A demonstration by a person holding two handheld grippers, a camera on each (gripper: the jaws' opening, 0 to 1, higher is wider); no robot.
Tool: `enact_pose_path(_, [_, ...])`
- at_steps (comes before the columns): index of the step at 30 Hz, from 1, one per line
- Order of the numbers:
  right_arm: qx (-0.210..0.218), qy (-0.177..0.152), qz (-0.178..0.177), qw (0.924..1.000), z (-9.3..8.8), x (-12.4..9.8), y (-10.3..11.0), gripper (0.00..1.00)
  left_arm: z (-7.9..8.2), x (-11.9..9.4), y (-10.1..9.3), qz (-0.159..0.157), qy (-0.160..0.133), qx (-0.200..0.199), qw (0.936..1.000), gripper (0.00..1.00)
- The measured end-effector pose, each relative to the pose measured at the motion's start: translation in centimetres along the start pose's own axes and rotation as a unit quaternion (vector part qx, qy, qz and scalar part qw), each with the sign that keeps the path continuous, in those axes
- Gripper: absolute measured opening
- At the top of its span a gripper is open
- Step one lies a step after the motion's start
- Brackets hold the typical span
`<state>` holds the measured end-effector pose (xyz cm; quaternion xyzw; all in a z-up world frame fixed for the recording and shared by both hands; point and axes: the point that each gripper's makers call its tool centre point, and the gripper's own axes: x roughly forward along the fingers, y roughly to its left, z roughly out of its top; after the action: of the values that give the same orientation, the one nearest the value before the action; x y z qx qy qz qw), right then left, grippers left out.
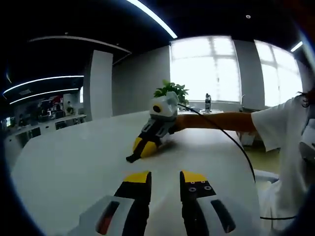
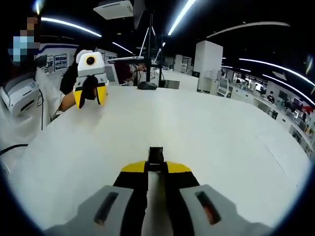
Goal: Snap the two parts of the plastic buckle together until the buckle closes and remains connected.
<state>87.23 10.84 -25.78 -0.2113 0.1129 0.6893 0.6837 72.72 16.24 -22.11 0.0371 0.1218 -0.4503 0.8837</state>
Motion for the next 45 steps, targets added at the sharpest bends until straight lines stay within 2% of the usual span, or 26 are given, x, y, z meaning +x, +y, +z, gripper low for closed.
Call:
enact_pose_path(4, [0.011,-0.014,0.0,0.9998,0.0,0.4,-1.4,0.12,-0.3,-0.1,0.2,0.002,0.004,-0.002,1.0,0.22])
enact_pose_path(9, [0.021,-0.031,0.008,0.9993,0.1,0.8,-2.2,0.12,-0.2,0.0,0.3,0.004,0.001,-0.009,1.0,0.22])
enact_pose_path(20, [0.027,-0.031,0.006,0.9992,-0.2,1.0,-5.1,0.12,0.3,0.7,0.2,0.001,-0.012,-0.016,0.9998,0.21])
enact_pose_path(28, [0.014,-0.036,0.01,0.9992,0.0,1.1,-5.0,0.13,0.4,1.0,0.1,-0.001,-0.017,-0.022,0.9996,0.21])
enact_pose_path(31, [0.015,-0.035,0.007,0.9992,0.1,1.1,-4.7,0.2,0.4,1.0,0.2,0.0,-0.018,-0.023,0.9996,0.21])
enact_pose_path(39, [0.03,-0.062,0.003,0.9976,0.7,0.6,-4.4,0.22,0.2,1.0,0.3,0.0,-0.019,-0.028,0.9994,0.21])
enact_pose_path(43, [0.037,-0.075,-0.01,0.9964,1.2,0.3,-4.2,0.23,0.2,1.0,0.2,0.0,-0.02,-0.027,0.9994,0.21])
enact_pose_path(45, [0.051,-0.081,-0.031,0.995,1.3,0.1,-4.7,0.25,0.2,1.0,0.3,0.005,-0.017,-0.027,0.9995,0.21])
